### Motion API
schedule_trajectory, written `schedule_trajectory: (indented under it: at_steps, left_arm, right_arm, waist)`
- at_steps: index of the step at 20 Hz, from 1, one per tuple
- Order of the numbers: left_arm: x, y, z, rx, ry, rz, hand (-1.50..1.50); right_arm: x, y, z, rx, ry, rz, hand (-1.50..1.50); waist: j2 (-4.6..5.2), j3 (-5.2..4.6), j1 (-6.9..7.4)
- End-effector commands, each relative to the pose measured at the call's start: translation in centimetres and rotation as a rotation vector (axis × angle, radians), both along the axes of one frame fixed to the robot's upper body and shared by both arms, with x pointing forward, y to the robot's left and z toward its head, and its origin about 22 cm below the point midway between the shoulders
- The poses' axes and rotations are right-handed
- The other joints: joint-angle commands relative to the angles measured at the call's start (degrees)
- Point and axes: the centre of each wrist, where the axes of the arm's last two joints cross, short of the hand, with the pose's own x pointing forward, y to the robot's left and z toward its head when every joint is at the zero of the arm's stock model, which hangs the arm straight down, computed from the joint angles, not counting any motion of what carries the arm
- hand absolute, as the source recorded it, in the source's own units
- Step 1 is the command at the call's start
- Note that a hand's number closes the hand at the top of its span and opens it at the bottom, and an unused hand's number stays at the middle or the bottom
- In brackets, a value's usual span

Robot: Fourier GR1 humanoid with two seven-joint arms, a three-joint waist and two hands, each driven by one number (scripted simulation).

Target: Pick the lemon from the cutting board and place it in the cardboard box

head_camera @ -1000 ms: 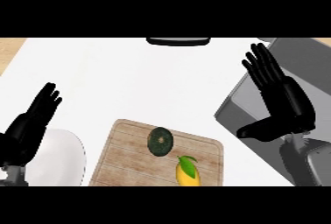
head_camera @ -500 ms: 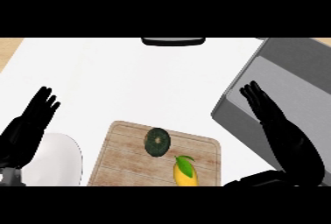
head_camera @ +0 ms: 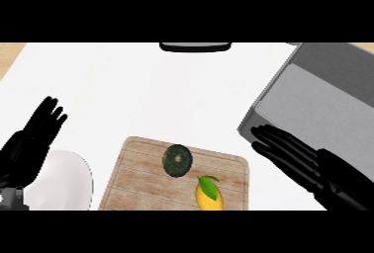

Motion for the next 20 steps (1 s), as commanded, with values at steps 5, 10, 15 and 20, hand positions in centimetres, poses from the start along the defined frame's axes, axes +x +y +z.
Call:
schedule_trajectory:
  at_steps: [5,10,15,20]
  left_arm:
    - [0.4,-0.3,-0.5,-0.011,-0.006,-0.014,0.0]
    - [1.1,0.0,-0.8,-0.001,0.007,-0.014,0.0]
    - [0.7,1.5,-0.9,-0.002,-0.009,-0.006,0.0]
    - [0.4,0.9,-0.4,-0.021,-0.007,-0.013,0.0]
  right_arm:
    - [-3.0,4.7,1.9,-0.444,0.053,-0.075,-1.5]
    - [-3.5,8.3,2.0,-0.528,0.154,-0.089,-1.5]
    - [-2.5,10.2,2.9,-0.583,0.251,-0.112,-1.5]
    - [-1.5,10.4,2.2,-0.62,0.278,-0.099,-1.5]
  waist:
    - [0.28,-0.07,1.39]
    - [0.39,0.07,0.98]
    - [0.42,0.14,1.06]
    - [0.42,0.22,0.84]
